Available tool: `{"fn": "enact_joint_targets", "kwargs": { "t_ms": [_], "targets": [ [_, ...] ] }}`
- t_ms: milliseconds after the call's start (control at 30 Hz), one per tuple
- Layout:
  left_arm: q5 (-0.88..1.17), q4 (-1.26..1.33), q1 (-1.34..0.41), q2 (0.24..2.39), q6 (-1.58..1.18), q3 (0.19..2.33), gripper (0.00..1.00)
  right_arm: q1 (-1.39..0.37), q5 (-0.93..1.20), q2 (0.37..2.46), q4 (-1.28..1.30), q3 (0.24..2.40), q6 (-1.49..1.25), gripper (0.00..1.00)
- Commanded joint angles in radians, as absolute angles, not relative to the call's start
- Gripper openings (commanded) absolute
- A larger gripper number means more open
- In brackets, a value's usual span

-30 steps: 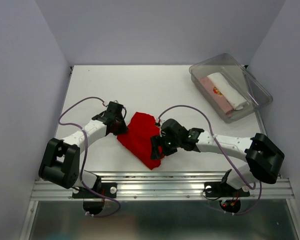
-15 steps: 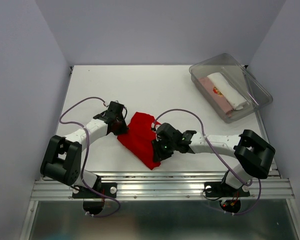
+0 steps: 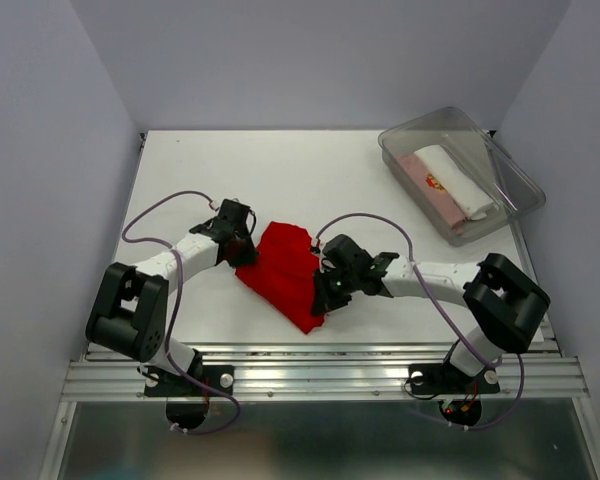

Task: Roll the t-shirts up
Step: Roll the T-shirt to the center of the board.

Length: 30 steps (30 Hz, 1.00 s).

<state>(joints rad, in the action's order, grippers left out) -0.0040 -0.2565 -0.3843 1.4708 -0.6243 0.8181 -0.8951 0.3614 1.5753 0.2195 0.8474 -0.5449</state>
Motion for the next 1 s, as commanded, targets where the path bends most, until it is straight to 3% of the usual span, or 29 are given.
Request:
{"fn": "enact_joint_targets", "kwargs": {
  "t_ms": [0,133,167,233,367,467,533,633,700,867,967],
  "targets": [
    [-0.002,-0.218,-0.382,1.499,-0.586,0.850,0.00,-0.885,0.387,1.608,0.183,0.828,-0.496,0.05],
    [0.040,-0.210,-0.380,1.516,-0.568,0.864,0.00,-0.867,0.370,1.624,0.183,0.818,-0.483,0.10],
    [0.035,-0.215,-0.382,1.514,-0.565,0.868,0.00,-0.867,0.348,1.629,0.187,0.816,-0.480,0.17],
    [0.035,-0.218,-0.382,1.493,-0.549,0.876,0.00,-0.857,0.325,1.631,0.202,0.821,-0.473,0.20],
    [0.034,-0.227,-0.383,1.406,-0.529,0.888,0.00,-0.857,0.262,1.606,0.248,0.839,-0.440,0.36],
    [0.006,-0.287,-0.385,1.339,-0.520,0.914,0.00,-0.857,0.241,1.579,0.279,0.861,-0.436,0.40],
    [-0.038,-0.316,-0.383,1.313,-0.511,0.939,0.00,-0.857,0.232,1.563,0.293,0.870,-0.443,0.49],
    [-0.046,-0.365,-0.384,1.257,-0.497,0.957,0.00,-0.857,0.201,1.525,0.334,0.890,-0.454,0.74],
    [-0.055,-0.394,-0.385,1.238,-0.494,0.960,0.00,-0.857,0.177,1.496,0.356,0.911,-0.459,0.78],
    [-0.064,-0.443,-0.394,1.197,-0.486,0.957,0.00,-0.857,0.155,1.422,0.402,0.966,-0.471,0.82],
    [-0.012,-0.454,-0.416,1.190,-0.491,0.936,0.00,-0.857,0.134,1.402,0.408,0.989,-0.503,0.61]
  ]
}}
